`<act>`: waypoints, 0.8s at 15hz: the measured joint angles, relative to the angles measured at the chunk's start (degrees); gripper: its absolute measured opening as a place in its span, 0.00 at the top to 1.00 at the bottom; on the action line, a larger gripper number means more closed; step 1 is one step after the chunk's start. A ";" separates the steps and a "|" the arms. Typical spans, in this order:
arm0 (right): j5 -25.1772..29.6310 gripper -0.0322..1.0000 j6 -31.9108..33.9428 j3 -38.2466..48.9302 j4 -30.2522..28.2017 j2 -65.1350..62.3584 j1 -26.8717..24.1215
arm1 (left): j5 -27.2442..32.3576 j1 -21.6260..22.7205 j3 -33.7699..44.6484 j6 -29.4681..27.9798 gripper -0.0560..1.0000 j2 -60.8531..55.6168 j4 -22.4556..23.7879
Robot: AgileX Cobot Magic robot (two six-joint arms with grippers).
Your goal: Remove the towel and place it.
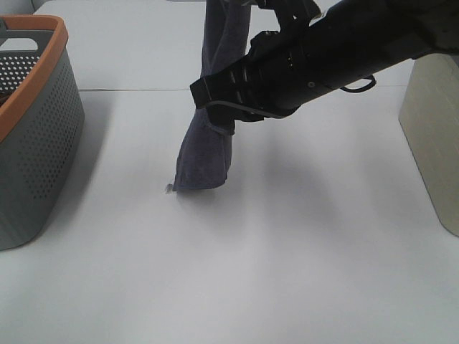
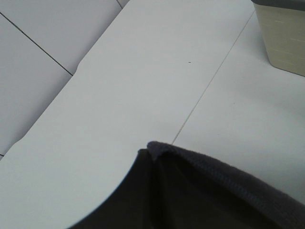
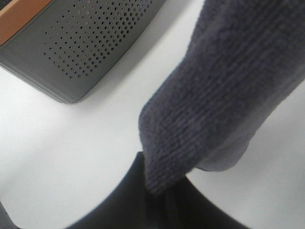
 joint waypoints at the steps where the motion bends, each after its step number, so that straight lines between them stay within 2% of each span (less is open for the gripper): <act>1: 0.00 0.97 0.00 0.00 -0.06 -0.40 0.00 | 0.00 0.00 0.00 0.00 0.95 0.00 0.00; 12: 2.98 0.96 1.89 0.00 -1.66 -2.01 0.00 | 0.97 0.00 0.00 0.00 0.95 0.00 0.00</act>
